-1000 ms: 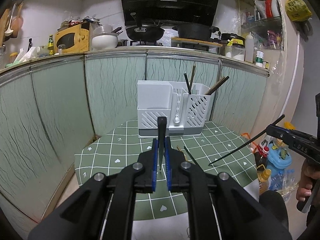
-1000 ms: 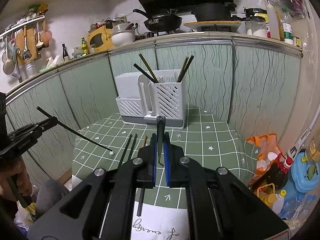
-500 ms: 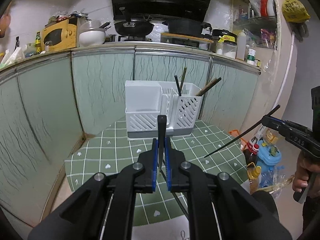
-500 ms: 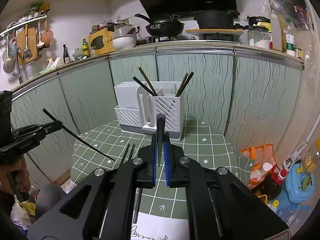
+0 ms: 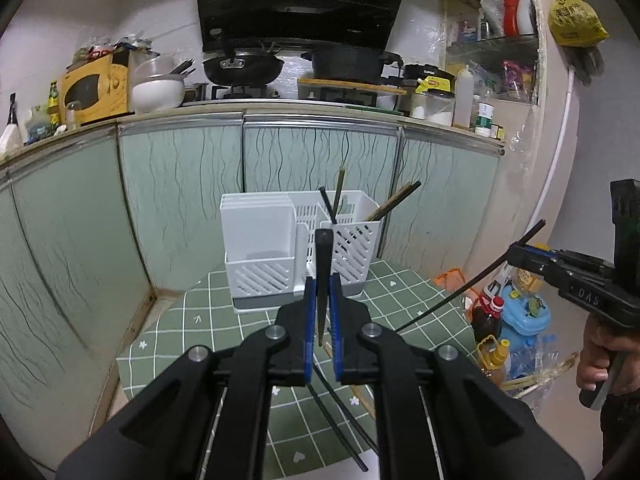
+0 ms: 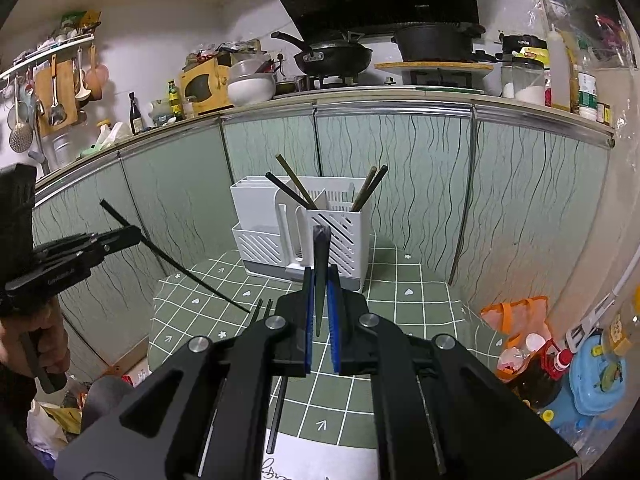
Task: Organize utensils
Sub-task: 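Lift both held black chopsticks and carry them toward the white holder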
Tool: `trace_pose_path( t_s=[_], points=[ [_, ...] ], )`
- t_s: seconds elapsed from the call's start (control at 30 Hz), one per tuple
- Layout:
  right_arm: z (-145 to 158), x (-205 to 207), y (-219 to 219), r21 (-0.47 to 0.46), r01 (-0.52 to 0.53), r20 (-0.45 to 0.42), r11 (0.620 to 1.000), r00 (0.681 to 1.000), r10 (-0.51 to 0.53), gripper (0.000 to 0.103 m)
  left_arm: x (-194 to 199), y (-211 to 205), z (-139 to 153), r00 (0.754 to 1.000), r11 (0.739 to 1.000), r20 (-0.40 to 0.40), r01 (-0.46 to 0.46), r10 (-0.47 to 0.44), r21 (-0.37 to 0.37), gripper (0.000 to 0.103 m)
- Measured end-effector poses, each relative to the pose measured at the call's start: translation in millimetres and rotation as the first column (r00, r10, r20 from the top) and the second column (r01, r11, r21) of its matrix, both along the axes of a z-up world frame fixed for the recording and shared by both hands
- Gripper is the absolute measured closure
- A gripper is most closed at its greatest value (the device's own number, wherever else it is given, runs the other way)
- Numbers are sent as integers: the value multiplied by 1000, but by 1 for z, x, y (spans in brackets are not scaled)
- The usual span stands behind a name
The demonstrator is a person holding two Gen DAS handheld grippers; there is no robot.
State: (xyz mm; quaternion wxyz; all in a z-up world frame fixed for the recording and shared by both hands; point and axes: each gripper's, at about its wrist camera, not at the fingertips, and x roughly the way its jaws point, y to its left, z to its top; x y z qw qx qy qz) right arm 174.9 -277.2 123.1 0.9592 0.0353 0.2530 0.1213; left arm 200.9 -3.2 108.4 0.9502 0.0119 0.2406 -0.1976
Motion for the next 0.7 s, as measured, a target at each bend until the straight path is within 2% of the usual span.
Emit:
trace_pose_path(
  t_s=[0.37,0.47,0.7],
  points=[
    [12,2,-9,-3,0,9,1000,1000,0,97,11,-16,14,999,1000,-7,31,-31,0,95],
    [15,3,-12,-11,4,12,1000,1000,-4,97,15,-18,16,999,999,-25,45,-46,-20,95],
    [23,4,-12,-26,6,28,1000,1000,-5,97,19,-31,22,998,998,-17,65,-65,2,95]
  ],
)
